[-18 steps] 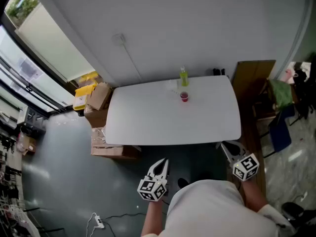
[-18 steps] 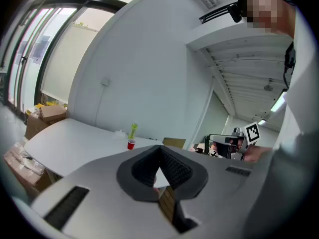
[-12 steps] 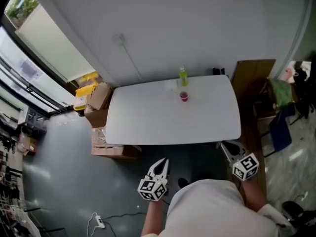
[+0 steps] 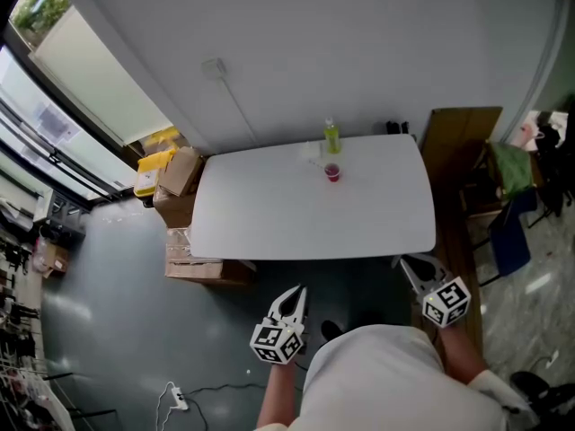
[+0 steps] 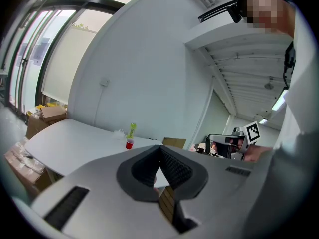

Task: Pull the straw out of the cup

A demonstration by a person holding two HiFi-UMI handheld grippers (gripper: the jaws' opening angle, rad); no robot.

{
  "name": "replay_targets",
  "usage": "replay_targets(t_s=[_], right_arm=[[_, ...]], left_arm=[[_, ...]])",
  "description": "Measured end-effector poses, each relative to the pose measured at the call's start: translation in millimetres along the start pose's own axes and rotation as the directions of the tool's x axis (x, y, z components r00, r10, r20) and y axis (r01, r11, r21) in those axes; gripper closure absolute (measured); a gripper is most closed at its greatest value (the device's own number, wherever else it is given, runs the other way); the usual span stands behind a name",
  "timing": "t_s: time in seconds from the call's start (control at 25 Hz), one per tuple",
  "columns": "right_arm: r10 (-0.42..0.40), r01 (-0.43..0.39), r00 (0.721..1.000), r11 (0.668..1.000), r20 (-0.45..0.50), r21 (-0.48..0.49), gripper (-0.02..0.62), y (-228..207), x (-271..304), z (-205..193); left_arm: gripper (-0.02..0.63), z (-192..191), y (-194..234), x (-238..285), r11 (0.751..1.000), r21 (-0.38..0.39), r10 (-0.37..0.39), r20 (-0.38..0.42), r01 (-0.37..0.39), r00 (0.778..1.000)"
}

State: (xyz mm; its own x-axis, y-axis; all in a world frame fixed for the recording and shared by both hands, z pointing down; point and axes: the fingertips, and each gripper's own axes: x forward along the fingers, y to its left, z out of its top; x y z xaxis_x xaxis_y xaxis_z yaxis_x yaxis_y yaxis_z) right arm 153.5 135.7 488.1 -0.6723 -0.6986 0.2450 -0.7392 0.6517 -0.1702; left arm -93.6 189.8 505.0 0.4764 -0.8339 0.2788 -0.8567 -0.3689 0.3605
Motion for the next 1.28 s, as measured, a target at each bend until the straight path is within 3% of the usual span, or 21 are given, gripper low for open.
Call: replay_targets(t_s=[0.84, 1.28], right_arm=[[0.06, -0.059, 0.997, 0.998, -0.042, 0.026, 0.552, -42, -28, -23], [0.042, -0.041, 0.998, 0.999, -0.05, 0.019, 0.552, -51, -2, -19]], left_arm=[[0.604, -28, -39, 13, 0.996, -0.035, 0.079, 0.006, -0.078, 0.997], [0.604, -15, -14, 37, 0.997, -0.045, 0.062, 0.017, -0.061, 0.998]])
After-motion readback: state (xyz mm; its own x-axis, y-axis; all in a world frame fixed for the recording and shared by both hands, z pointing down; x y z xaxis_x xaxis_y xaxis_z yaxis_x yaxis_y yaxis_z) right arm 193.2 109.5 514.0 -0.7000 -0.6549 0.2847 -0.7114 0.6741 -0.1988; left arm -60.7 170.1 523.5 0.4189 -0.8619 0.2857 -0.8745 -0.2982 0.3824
